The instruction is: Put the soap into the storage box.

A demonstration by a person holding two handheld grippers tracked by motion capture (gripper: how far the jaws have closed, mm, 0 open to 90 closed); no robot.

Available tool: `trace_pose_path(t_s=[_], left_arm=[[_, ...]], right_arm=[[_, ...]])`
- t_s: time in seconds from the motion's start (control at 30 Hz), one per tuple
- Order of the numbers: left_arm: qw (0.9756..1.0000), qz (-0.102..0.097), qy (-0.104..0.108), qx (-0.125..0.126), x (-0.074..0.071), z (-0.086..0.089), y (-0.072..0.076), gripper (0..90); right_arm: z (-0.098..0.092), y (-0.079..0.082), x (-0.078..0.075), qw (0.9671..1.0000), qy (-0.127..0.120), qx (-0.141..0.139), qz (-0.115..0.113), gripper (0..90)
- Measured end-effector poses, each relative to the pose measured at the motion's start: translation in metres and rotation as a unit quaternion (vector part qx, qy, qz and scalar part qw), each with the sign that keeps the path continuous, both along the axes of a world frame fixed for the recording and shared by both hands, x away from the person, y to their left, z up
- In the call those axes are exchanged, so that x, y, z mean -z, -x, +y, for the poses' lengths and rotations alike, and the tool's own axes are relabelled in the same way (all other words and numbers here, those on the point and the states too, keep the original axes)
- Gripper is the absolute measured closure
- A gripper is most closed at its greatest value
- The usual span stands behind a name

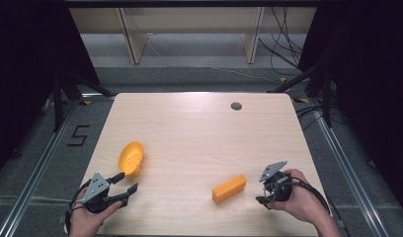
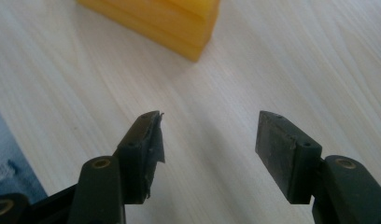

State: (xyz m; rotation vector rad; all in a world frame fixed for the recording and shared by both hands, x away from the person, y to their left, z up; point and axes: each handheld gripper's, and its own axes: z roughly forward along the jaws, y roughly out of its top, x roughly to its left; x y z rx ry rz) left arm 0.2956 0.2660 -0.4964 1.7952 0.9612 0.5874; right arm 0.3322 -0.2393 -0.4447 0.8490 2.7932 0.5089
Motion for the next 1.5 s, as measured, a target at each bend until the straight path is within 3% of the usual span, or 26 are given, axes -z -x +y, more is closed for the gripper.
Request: trace_pose_path(t_s=[0.1,0.17,0.23,0.27,0.37,0.4,0.5,0.53,0.73,0.8,0.87,0.9,0.97,1.07,1.2,1.23,1.3,1.33,1.37,1.43,1.5], left_arm=[[1.0,-0.001,0.0,0.0,0.001,0.0,0.0,34.5],[1.0,0.004,-0.001,0.001,0.001,0.001,0.002,34.5],[1.0,0.003,-0.001,0.003,0.002,0.002,0.002,34.4],[1.0,0.006,-0.001,0.002,0.002,0.003,0.004,34.4],[0.9999,0.006,0.008,-0.003,0.001,0.002,0.004,34.4],[1.0,0.003,0.002,0.001,0.0,0.003,0.005,34.4],[1.0,0.004,0.003,0.005,0.0,0.002,0.005,34.4],[1.0,0.006,-0.004,0.004,0.0,0.001,0.006,34.3],[0.9999,0.01,0.005,0.009,0.002,0.0,0.005,34.2],[0.9999,0.007,-0.001,0.01,0.001,0.001,0.005,34.2],[0.9999,0.008,-0.004,0.008,0.001,0.001,0.005,34.2],[0.9999,0.01,-0.001,0.008,0.001,0.0,0.005,34.2],[0.9998,0.006,-0.005,0.016,0.002,0.001,0.004,34.1],[0.9998,0.006,-0.006,0.017,0.002,0.0,0.004,34.1],[0.9998,0.012,-0.006,0.012,0.002,0.0,0.004,33.7],[0.9998,0.012,-0.004,0.015,0.003,0.0,0.004,33.7],[0.9998,0.016,0.0,0.013,0.003,-0.001,0.004,33.7],[0.9998,0.017,0.0,0.011,0.003,-0.001,0.004,33.6],[0.9998,0.017,0.0,0.011,0.003,-0.001,0.004,33.5],[0.9998,0.013,-0.004,0.011,0.004,0.0,0.003,33.1],[0.9998,0.015,-0.004,0.014,0.003,0.0,0.003,33.1]], right_arm=[[0.008,-0.005,-0.006,0.9995,0.012,-0.026,-0.007,38.4],[0.013,-0.006,-0.012,0.9988,0.01,-0.048,0.003,36.0],[0.016,-0.005,-0.014,0.9988,0.009,-0.048,0.0,35.3],[0.022,-0.006,-0.017,0.9971,0.009,-0.075,-0.002,33.6],[0.028,-0.006,-0.018,0.996,0.012,-0.089,-0.002,30.3],[0.033,-0.007,-0.019,0.9939,0.014,-0.11,-0.003,29.3],[0.041,-0.01,-0.019,0.9906,0.024,-0.134,0.01,28.6],[0.043,-0.011,-0.019,0.9899,0.029,-0.138,0.012,27.5],[0.052,-0.019,-0.021,0.9879,0.035,-0.151,0.011,27.7],[0.058,-0.022,-0.02,0.9854,0.043,-0.164,0.015,27.8],[0.06,-0.024,-0.019,0.9849,0.043,-0.167,0.015,27.7],[0.061,-0.024,-0.02,0.9867,0.047,-0.155,0.016,27.5],[0.065,-0.029,-0.022,0.9846,0.053,-0.166,0.007,27.0],[0.067,-0.032,-0.024,0.985,0.055,-0.164,0.006,26.7],[0.075,-0.037,-0.025,0.9815,0.062,-0.181,0.0,22.9],[0.076,-0.04,-0.024,0.9777,0.069,-0.198,-0.003,22.1],[0.077,-0.041,-0.023,0.9765,0.068,-0.205,-0.003,21.9],[0.08,-0.043,-0.021,0.9773,0.074,-0.198,-0.003,21.3],[0.081,-0.045,-0.02,0.9744,0.079,-0.211,-0.002,20.8],[0.084,-0.046,-0.017,0.973,0.082,-0.216,0.002,20.5],[0.085,-0.045,-0.015,0.9746,0.084,-0.207,0.006,20.1]])
